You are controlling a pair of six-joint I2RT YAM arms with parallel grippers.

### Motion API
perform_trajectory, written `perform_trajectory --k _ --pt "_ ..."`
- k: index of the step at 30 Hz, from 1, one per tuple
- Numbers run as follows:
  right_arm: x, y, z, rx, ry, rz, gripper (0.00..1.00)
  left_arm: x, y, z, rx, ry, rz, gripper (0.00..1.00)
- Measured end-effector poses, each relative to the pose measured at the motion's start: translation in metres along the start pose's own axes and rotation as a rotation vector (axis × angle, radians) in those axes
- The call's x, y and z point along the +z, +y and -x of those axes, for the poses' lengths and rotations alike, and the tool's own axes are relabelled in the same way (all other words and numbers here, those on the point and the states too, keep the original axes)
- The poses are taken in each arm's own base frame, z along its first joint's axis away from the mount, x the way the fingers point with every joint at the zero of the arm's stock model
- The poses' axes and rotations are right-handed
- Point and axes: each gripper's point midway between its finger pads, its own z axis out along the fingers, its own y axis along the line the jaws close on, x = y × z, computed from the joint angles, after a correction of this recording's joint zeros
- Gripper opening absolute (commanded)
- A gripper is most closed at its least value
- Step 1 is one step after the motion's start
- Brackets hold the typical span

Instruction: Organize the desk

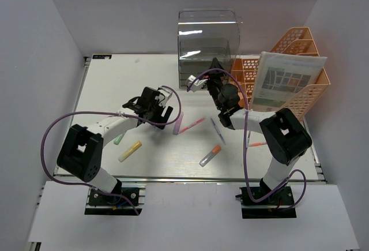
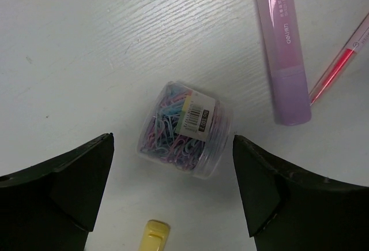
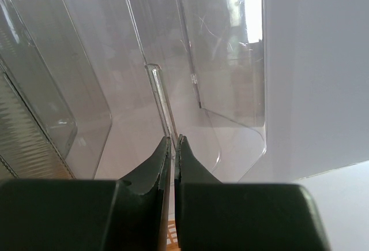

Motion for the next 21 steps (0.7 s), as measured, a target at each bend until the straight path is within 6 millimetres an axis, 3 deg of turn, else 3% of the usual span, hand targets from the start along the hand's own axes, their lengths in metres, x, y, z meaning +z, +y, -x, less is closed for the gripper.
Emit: perform_trajectory --k 3,4,6,13,15,17,21 --pt "0.0 0.0 -0.001 -0.001 0.003 0.0 0.0 0.0 -0.002 0.0 -0.004 -0.001 -0.016 0.84" --pt "0.0 0.0 -0.002 -0.001 0.003 0.0 0.0 0.0 -0.003 0.0 -0.005 -0.001 -0.025 0.72" --pt "0.0 0.0 -0.002 -0.001 0.003 0.0 0.0 0.0 -0.006 0.0 -0.012 -0.002 -0.045 0.64" --pt "0.0 0.0 -0.002 0.0 0.004 0.0 0.0 0.001 -0.013 0.002 -0.017 -0.011 -0.081 0.56" --pt "0.0 -0.001 -0.002 -0.001 0.003 -0.005 0.0 0.001 -0.014 0.003 -0.019 -0.011 -0.086 0.59" --pt "0.0 -0.004 -0.002 0.001 0.002 -0.017 0.0 0.001 -0.014 0.003 -0.022 -0.011 -0.087 0.72" --pt "0.0 -0.007 -0.001 0.003 0.001 -0.026 0.0 0.004 -0.015 0.005 -0.03 -0.009 -0.09 0.78"
